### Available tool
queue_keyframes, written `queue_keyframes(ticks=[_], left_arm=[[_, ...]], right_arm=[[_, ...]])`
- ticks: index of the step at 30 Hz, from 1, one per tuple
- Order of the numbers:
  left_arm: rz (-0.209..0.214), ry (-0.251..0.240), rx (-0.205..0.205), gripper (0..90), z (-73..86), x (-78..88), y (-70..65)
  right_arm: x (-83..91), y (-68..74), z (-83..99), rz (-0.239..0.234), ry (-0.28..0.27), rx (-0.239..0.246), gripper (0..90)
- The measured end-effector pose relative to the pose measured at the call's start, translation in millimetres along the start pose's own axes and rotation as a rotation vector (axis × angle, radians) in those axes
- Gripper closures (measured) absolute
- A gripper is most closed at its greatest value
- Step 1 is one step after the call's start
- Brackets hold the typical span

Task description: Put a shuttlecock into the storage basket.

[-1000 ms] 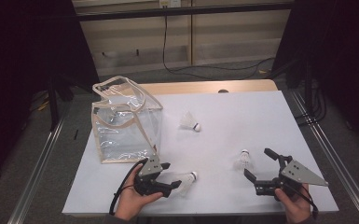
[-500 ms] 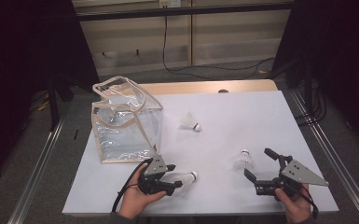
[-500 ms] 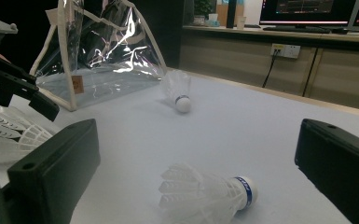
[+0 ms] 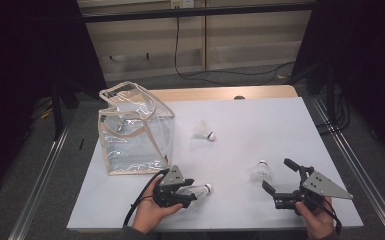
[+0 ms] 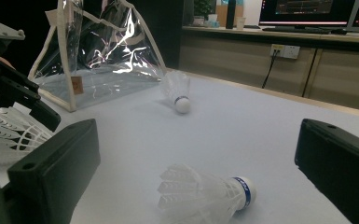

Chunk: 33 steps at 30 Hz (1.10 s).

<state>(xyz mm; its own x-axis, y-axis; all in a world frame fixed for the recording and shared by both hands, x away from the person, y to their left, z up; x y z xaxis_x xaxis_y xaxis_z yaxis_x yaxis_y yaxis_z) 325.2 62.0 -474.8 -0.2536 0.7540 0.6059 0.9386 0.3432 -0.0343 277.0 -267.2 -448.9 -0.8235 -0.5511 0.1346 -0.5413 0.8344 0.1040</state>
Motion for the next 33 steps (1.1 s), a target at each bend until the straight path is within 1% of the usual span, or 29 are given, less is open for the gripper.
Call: queue_keyframes(ticks=[2,4,11,15,18,19,20,22,23,26,28,29,33], left_arm=[[0.001,0.005,-0.008,49.1,-0.6,-0.7,0.0],[0.0,0.009,0.0,49.8,-0.9,-1.1,0.3],[0.004,0.012,-0.003,54.1,-1.8,-2.0,0.0],[0.012,0.012,0.006,57.3,-2.4,-4.1,-1.3],[0.017,0.028,0.002,59.9,-2.2,-4.6,-1.6],[0.018,0.028,0.006,61.5,-2.3,-5.1,-2.1],[0.028,0.034,0.004,62.9,-2.2,-5.5,-2.5],[0.029,0.034,0.005,63.6,-2.2,-5.8,-2.7],[0.031,0.036,0.005,65.3,-2.1,-5.7,-2.8],[0.04,0.039,0.016,67.5,-2.2,-4.7,-3.2],[0.033,0.06,0.03,71.7,-1.5,-3.4,-2.0],[0.033,0.066,0.037,72.3,-1.2,-3.1,-1.7],[0.04,0.065,0.048,75.1,-1.4,-2.7,-1.7]], right_arm=[[0.0,-0.1,-0.2,0.001,-0.004,0.003,0.0],[0.5,-0.2,-0.3,0.002,-0.004,0.002,0.0],[0.5,-0.2,-0.3,0.002,-0.003,0.003,0.0],[0.6,-0.2,-0.4,0.003,-0.004,0.002,0.0],[0.8,-0.4,-0.5,0.002,-0.006,0.002,0.0],[0.9,-0.6,-0.6,0.003,-0.006,0.004,0.0],[0.9,-0.7,-0.6,0.003,-0.006,0.004,0.0],[1.0,-0.7,-0.6,0.003,-0.006,0.004,0.0],[1.1,-0.6,-0.6,0.004,-0.007,0.001,0.0],[1.2,-0.6,-0.7,0.005,-0.007,0.001,0.0],[1.7,-0.7,-0.8,0.004,-0.005,0.003,0.0],[1.7,-0.8,-0.9,0.005,-0.007,0.003,0.0],[1.8,-1.1,-0.9,0.006,-0.008,0.003,0.0]])
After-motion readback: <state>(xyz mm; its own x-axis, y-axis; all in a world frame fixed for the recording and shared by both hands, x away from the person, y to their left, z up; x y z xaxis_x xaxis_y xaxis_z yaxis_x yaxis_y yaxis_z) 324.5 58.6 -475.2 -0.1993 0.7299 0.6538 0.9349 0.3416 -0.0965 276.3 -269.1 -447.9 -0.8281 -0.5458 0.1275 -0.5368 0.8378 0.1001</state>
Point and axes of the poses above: each handheld gripper's, and its own axes: x roughly backward along the jaws, z roughly out of its underside, y roughly to its left, the point moved 4 cm from there along -x, roughly forward along the jaws, and after that the axes turned 6 degrees about -x, right-handed, at the moved point
